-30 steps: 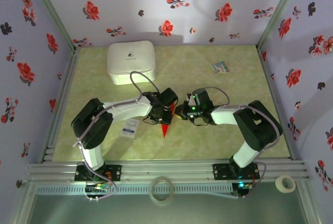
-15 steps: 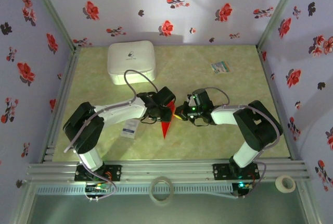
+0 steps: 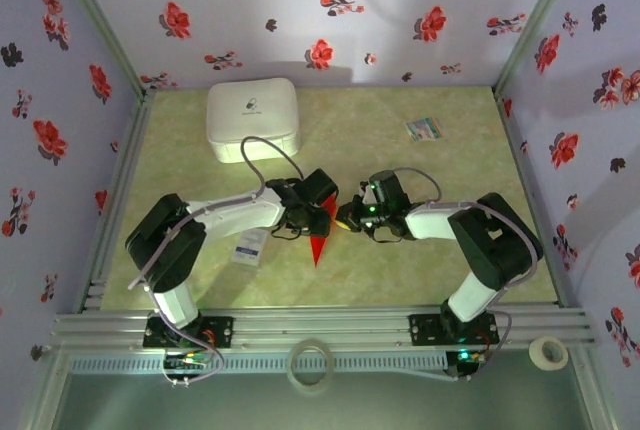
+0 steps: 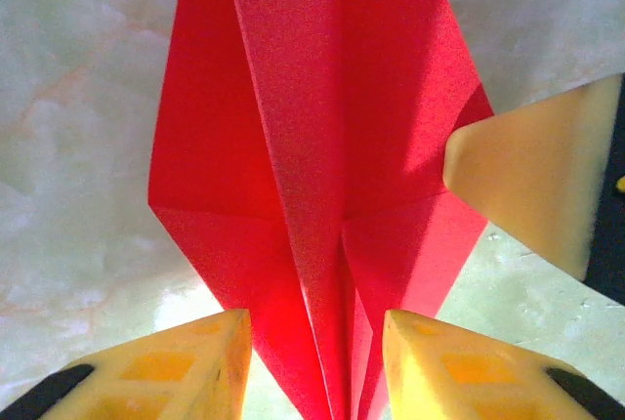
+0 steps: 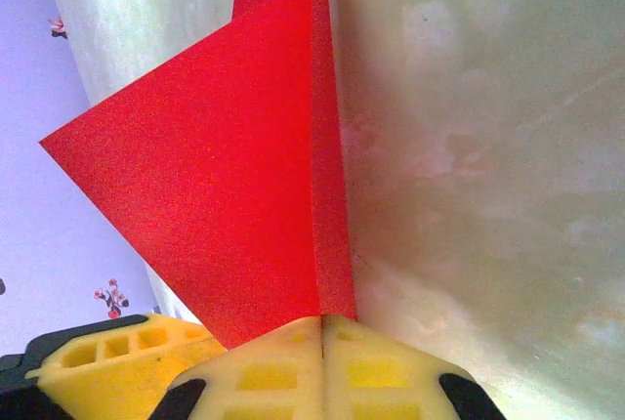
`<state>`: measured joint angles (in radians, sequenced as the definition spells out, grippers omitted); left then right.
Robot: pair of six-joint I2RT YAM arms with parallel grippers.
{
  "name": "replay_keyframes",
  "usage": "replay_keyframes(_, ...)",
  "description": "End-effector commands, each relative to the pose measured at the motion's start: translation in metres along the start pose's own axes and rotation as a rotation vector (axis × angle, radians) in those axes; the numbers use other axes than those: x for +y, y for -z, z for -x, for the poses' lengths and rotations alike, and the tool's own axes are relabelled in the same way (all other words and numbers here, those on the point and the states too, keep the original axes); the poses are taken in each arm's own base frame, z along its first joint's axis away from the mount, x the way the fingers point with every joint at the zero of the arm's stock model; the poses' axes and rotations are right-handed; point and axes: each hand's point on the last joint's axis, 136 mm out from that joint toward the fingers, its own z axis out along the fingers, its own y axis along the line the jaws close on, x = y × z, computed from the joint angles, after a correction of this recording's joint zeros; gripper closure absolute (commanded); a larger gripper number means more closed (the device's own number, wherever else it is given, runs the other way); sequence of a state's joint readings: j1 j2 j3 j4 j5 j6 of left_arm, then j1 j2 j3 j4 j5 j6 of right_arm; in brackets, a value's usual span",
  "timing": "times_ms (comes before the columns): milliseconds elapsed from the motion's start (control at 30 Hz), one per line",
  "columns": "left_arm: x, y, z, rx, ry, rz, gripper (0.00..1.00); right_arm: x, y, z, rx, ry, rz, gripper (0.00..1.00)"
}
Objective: Fold a paper plane with a square sheet of paper (pick it up from the middle)
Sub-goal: Move a paper plane to the center of the table.
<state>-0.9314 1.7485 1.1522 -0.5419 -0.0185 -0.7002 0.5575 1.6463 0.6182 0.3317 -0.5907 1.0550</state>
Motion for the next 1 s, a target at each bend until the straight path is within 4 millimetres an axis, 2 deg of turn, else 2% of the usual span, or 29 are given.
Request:
replay_keyframes(0,-0.001,-0.01,-0.011,0.041,0.01,-0.008,0.6,-0.003,-0.003,-0.001,0.005,0.009,-0.015,1.0)
replay_keyframes(467,-0.008,-0.017,-0.017,0.074,0.017,-0.047,0.6,-0.002,-0.003,-0.001,0.002,0.008,-0.008,1.0)
replay_keyframes(733,-0.004,-0.024,-0.019,0.087,0.009,-0.025,0.74,-0.001,-0.003,-0.001,0.001,0.009,-0.006,1.0)
replay_keyframes(967,-0.004,-0.027,-0.018,0.086,0.009,-0.021,0.79,-0.002,-0.003,-0.001,0.003,0.008,-0.006,1.0)
